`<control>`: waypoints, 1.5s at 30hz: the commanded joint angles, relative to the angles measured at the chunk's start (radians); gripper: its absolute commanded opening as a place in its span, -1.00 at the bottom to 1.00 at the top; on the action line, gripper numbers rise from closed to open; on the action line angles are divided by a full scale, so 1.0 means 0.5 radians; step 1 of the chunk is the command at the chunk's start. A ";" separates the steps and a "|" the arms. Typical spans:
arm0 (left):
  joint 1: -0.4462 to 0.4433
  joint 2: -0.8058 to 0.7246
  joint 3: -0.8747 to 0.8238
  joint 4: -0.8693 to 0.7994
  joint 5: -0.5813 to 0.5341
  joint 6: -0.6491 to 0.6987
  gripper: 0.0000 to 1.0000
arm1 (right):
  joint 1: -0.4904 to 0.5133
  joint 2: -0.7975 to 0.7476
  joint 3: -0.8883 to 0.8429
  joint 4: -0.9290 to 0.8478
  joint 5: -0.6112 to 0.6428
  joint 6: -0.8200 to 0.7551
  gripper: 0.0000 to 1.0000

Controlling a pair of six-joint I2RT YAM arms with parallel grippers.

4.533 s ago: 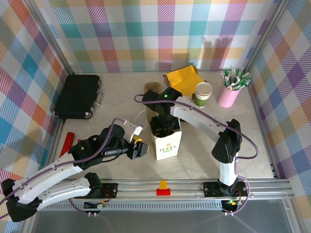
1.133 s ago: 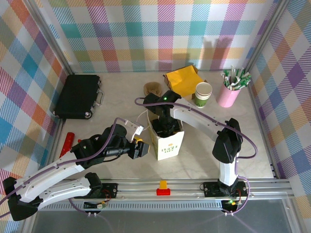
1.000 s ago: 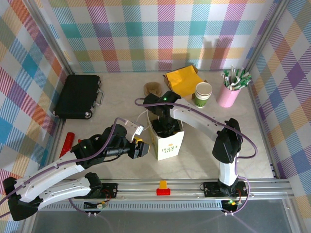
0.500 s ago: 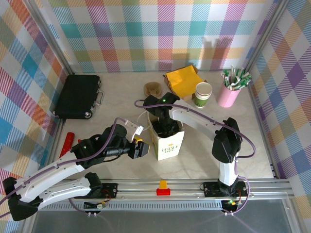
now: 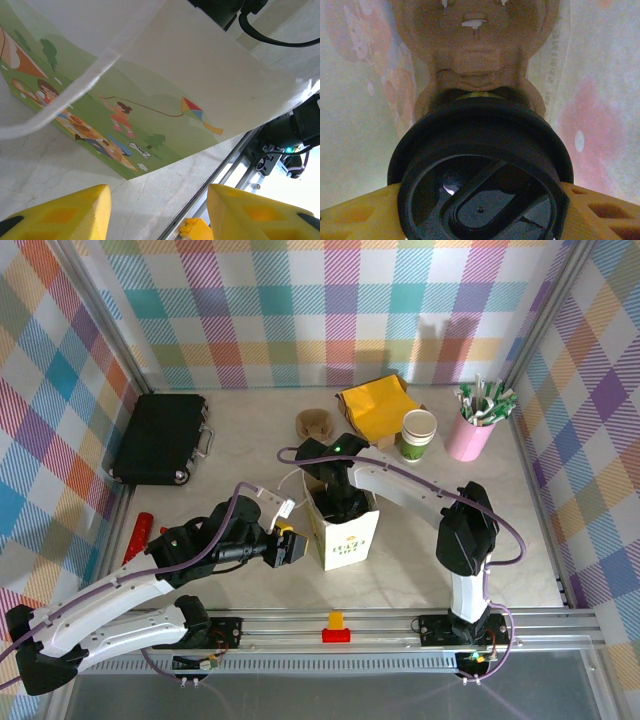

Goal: Pack the takeout coffee

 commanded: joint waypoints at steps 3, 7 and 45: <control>-0.014 -0.035 -0.005 0.007 -0.020 -0.011 0.06 | -0.015 0.083 -0.070 0.025 -0.044 -0.013 0.10; -0.014 -0.038 -0.005 0.007 -0.021 -0.011 0.06 | -0.017 0.105 -0.085 0.028 -0.045 -0.014 0.10; -0.014 -0.041 -0.014 0.013 -0.022 -0.011 0.06 | -0.025 0.276 0.142 -0.116 -0.085 -0.052 0.16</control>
